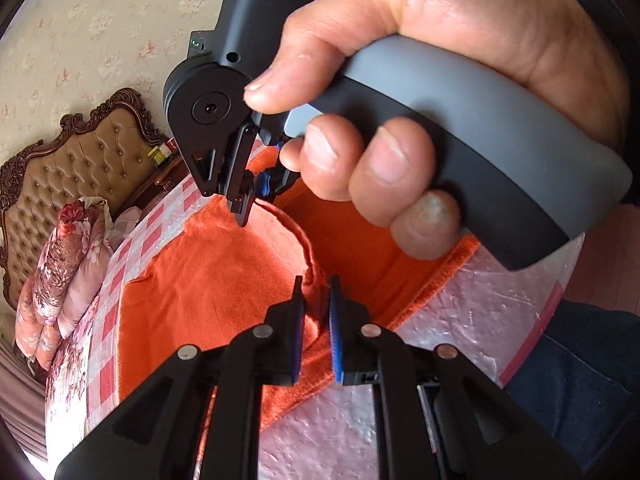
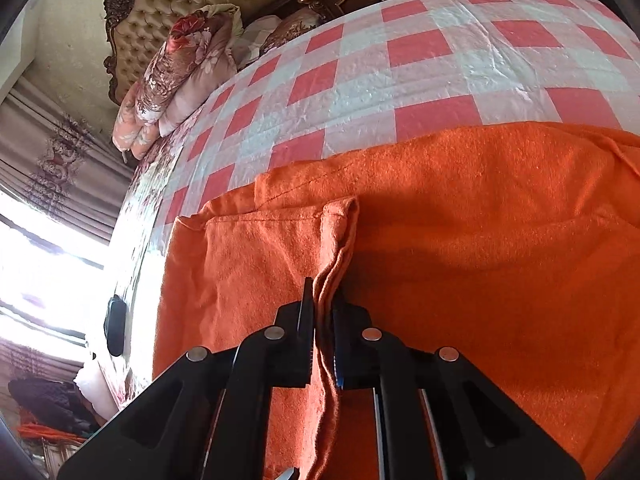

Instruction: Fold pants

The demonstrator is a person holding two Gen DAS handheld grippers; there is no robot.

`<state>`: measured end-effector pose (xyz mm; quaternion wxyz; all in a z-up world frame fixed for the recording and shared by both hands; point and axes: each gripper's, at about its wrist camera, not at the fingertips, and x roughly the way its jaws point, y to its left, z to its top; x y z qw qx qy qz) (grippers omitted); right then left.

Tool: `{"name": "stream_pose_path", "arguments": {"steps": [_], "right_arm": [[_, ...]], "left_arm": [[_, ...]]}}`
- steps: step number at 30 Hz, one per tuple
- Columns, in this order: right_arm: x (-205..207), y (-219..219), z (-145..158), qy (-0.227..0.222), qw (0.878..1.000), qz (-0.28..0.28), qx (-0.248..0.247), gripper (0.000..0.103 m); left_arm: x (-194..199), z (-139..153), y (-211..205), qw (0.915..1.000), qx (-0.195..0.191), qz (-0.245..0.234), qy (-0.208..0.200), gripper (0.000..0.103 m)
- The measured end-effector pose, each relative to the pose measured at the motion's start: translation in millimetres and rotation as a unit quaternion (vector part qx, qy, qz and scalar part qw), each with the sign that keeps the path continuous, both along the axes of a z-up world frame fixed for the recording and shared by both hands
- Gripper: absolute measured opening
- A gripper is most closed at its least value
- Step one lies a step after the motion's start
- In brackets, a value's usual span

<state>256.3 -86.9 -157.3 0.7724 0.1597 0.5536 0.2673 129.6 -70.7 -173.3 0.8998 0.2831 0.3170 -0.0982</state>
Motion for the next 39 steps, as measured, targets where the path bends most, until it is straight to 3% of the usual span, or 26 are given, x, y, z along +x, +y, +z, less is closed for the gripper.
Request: {"name": "stream_pose_path", "arguments": {"steps": [11, 19, 28, 32, 34, 36, 39], "right_arm": [[0, 12, 11, -0.046, 0.997, 0.0, -0.054, 0.009], [-6, 21, 14, -0.077, 0.991, 0.005, -0.105, 0.009], [-13, 24, 31, -0.106, 0.985, 0.007, -0.137, 0.009], [-9, 22, 21, -0.097, 0.984, 0.005, -0.152, 0.009], [-7, 19, 14, -0.089, 0.984, -0.001, -0.157, 0.012], [-9, 12, 20, -0.096, 0.983, -0.021, -0.156, 0.023], [-16, -6, 41, -0.118, 0.975, -0.067, -0.179, 0.024]], "left_arm": [[7, -2, 3, 1.0, -0.007, 0.001, 0.0, 0.011], [10, 5, 13, 0.9973, -0.069, 0.003, 0.026, 0.022], [22, 7, 15, 0.9948, -0.095, 0.001, 0.038, 0.02], [25, 6, 17, 0.9928, -0.111, 0.0, 0.044, 0.021], [25, 8, 20, 0.99, -0.131, -0.001, 0.051, 0.026], [24, 11, 24, 0.9874, -0.148, -0.004, 0.056, 0.03], [7, 29, 39, 0.9843, -0.172, -0.002, 0.042, 0.03]]}}
